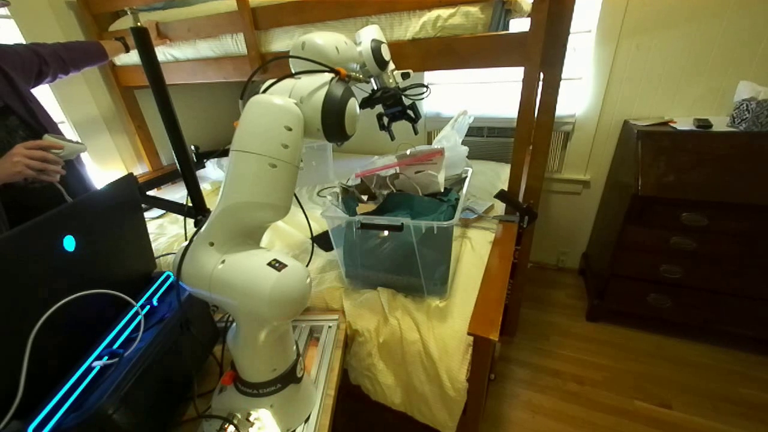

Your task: Remove the circular object with tape from the plastic bag

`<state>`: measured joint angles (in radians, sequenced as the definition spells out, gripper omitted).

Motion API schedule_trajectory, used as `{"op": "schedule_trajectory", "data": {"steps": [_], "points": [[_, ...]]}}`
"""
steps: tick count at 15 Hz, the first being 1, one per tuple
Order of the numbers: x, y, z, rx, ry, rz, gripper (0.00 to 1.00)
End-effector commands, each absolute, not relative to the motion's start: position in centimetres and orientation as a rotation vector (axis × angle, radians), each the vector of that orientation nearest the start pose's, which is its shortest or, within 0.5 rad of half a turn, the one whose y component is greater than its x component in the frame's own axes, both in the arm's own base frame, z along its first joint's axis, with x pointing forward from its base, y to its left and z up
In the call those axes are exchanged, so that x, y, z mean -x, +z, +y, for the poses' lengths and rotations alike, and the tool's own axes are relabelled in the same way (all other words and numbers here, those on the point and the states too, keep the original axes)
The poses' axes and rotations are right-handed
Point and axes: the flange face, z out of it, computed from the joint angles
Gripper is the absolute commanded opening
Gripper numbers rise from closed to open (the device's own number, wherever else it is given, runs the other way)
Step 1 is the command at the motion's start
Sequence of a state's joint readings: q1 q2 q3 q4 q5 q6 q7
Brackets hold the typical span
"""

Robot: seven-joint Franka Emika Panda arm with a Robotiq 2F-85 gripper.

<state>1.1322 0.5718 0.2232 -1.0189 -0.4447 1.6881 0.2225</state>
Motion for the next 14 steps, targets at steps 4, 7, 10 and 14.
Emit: {"op": "schedule_trajectory", "data": {"steps": [4, 7, 10, 14], "points": [[-26.3, 53.3, 68.4, 2.785, -0.566, -1.699, 1.00], [-27.7, 52.5, 68.3, 2.808, -0.560, -1.632, 1.00], [-29.2, 50.9, 68.4, 2.849, -0.536, -1.565, 1.00], [-31.4, 48.2, 68.1, 2.928, -0.470, -1.463, 1.00]]}}
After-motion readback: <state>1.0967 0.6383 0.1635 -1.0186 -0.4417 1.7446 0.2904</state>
